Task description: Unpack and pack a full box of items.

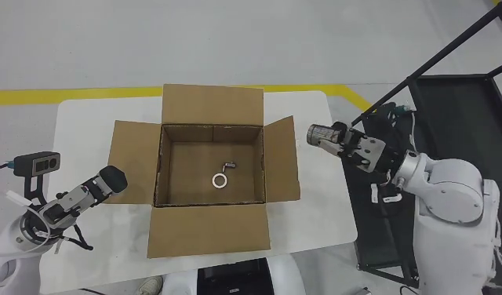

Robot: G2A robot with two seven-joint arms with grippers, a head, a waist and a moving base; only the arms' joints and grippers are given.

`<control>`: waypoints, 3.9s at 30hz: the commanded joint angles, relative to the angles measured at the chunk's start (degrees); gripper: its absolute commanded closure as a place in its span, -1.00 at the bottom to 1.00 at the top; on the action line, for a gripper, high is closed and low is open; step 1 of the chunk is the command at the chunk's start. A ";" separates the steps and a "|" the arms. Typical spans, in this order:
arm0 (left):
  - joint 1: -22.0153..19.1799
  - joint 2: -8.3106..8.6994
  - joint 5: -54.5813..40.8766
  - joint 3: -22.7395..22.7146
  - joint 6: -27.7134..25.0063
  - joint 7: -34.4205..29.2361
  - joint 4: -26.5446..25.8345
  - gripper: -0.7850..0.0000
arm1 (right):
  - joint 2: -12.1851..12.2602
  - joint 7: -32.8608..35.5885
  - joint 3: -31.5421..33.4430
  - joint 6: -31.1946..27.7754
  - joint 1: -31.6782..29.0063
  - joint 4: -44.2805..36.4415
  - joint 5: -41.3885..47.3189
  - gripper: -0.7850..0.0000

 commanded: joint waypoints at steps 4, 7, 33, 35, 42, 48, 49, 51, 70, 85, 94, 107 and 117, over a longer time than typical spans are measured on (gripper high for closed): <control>0.00 0.00 0.00 0.00 0.00 0.00 0.00 -1.00 | 0.77 -0.17 3.06 6.04 -1.70 3.13 -6.45 1.00; 0.00 0.00 0.00 0.00 0.00 0.00 0.00 -1.00 | 1.03 -0.57 -0.75 11.10 -1.18 4.17 -16.46 1.00; 0.00 0.00 0.00 0.00 0.00 0.00 0.00 -1.00 | 1.21 0.24 -29.60 28.31 21.67 37.38 -47.00 1.00; 0.00 0.00 0.00 0.00 0.00 0.00 0.00 -1.00 | 1.29 -0.28 -29.52 29.00 21.88 37.48 -47.24 1.00; 0.00 0.00 0.00 0.00 0.00 0.00 0.00 -1.00 | 1.72 0.25 -28.46 31.15 21.27 35.94 -48.24 1.00; 0.00 0.00 0.00 0.00 0.00 0.00 0.00 -1.00 | 1.88 1.00 -28.89 31.59 22.02 38.32 -48.17 1.00; 0.00 0.00 0.00 0.00 0.00 0.00 0.00 -1.00 | 1.85 0.93 -29.23 31.43 22.38 39.11 -47.88 1.00; 0.00 0.00 0.00 0.00 0.00 0.00 0.00 -1.00 | 1.82 0.83 -29.99 31.33 23.01 40.65 -47.90 1.00; 0.00 0.00 0.00 0.00 0.00 0.00 0.00 -1.00 | 1.64 -1.40 -33.79 32.86 27.37 48.24 -49.02 -1.00; 0.00 0.00 0.00 0.00 0.00 0.00 0.00 -1.00 | 3.54 -4.96 -18.21 35.16 10.52 12.29 -40.98 -1.00; 0.00 0.00 0.00 0.00 0.00 0.00 0.00 -1.00 | 3.80 -13.88 -17.71 21.30 2.47 -8.59 -30.76 -1.00; 0.00 0.00 0.00 0.00 0.00 0.00 0.00 -1.00 | 4.21 0.00 -45.65 6.27 17.42 -7.63 -31.41 -1.00; 0.00 0.00 0.00 0.00 0.00 0.00 0.00 -1.00 | 0.04 5.68 -66.91 19.79 36.38 13.43 -29.91 -1.00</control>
